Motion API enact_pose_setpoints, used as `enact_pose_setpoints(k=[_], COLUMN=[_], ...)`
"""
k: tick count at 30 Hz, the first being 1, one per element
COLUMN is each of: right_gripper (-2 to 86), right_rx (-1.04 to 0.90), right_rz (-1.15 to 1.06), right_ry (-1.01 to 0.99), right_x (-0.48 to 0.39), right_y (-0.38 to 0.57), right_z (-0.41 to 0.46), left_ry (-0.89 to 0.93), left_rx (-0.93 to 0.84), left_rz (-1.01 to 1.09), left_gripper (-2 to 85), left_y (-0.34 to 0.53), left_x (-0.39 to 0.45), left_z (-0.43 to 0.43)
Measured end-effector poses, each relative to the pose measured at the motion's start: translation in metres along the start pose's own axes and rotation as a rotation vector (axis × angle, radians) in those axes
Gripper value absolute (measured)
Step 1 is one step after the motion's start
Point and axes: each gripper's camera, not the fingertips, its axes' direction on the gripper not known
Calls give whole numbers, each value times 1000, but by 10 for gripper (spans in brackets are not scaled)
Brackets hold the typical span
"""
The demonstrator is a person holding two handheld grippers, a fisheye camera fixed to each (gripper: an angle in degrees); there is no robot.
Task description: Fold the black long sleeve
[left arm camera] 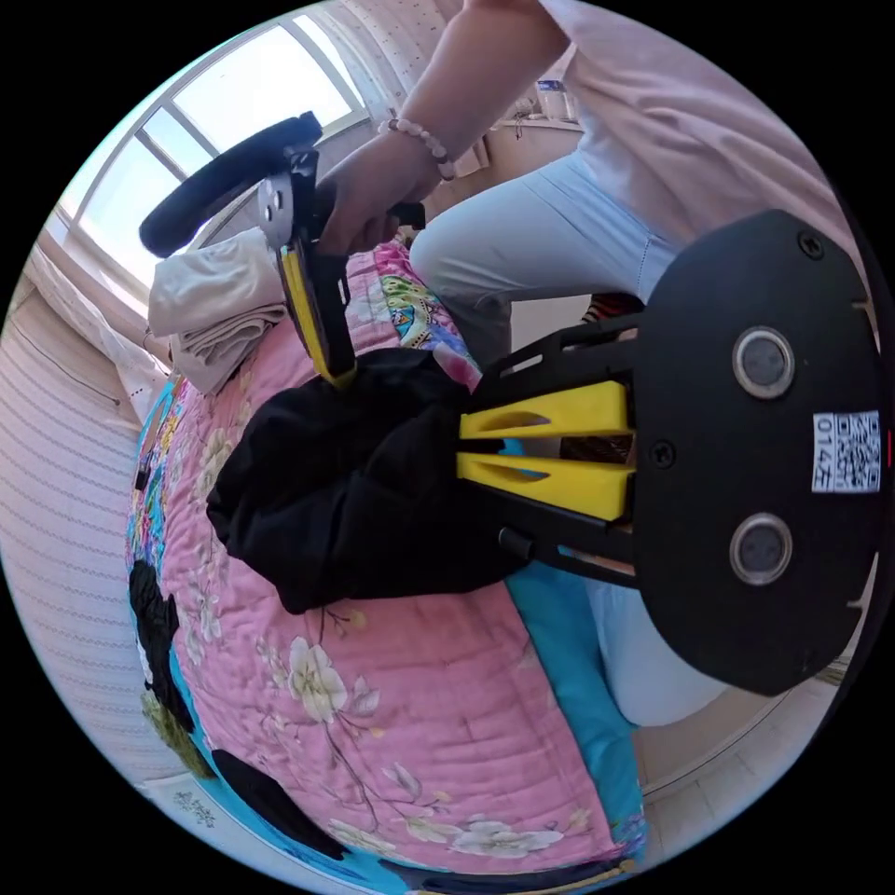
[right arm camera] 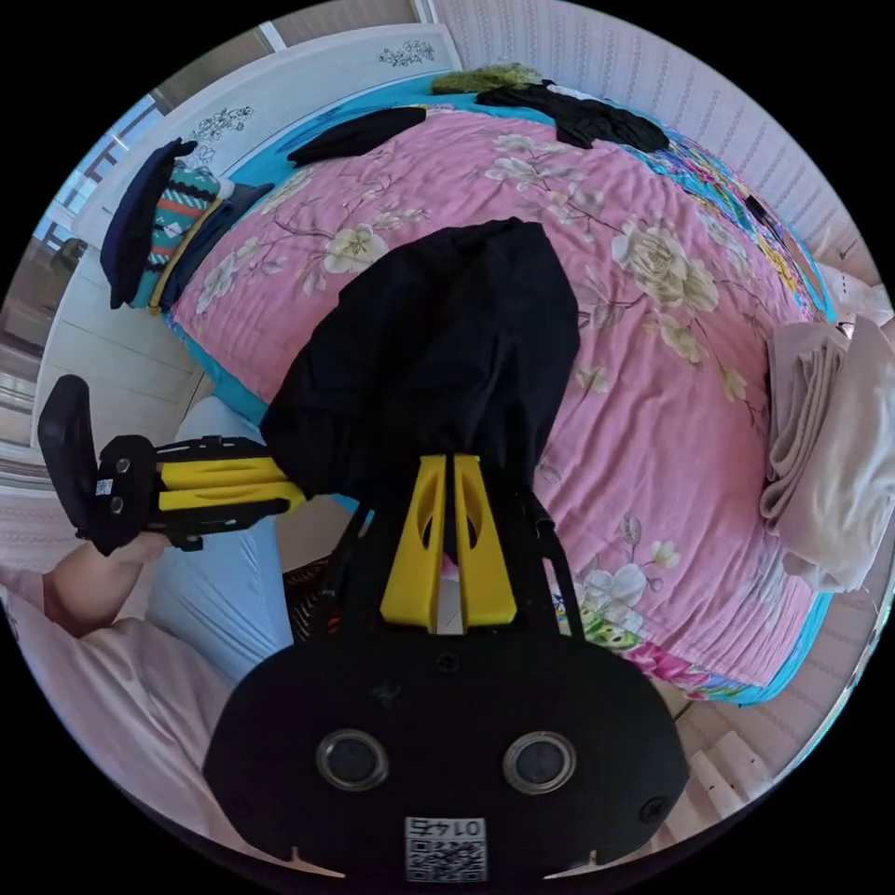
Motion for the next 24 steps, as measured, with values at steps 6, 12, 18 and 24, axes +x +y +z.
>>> enact_pose_setpoints(k=[6, 12, 18, 24], right_gripper=[4, 5, 23, 114], right_rx=[99, 121, 135, 224], right_rz=[131, 315, 411, 35], right_ry=[-12, -44, 10, -129], right_x=[33, 76, 84, -7], right_y=[35, 64, 69, 10], right_z=[-41, -50, -58, -51], left_ry=[-96, -118, -67, -46], left_rx=[41, 15, -43, -148], left_rz=[-125, -202, -148, -171], left_gripper=[23, 59, 78, 27], left_y=[33, 34, 4, -15], left_x=[-35, -63, -60, -65], left_z=[-58, -72, -62, -46])
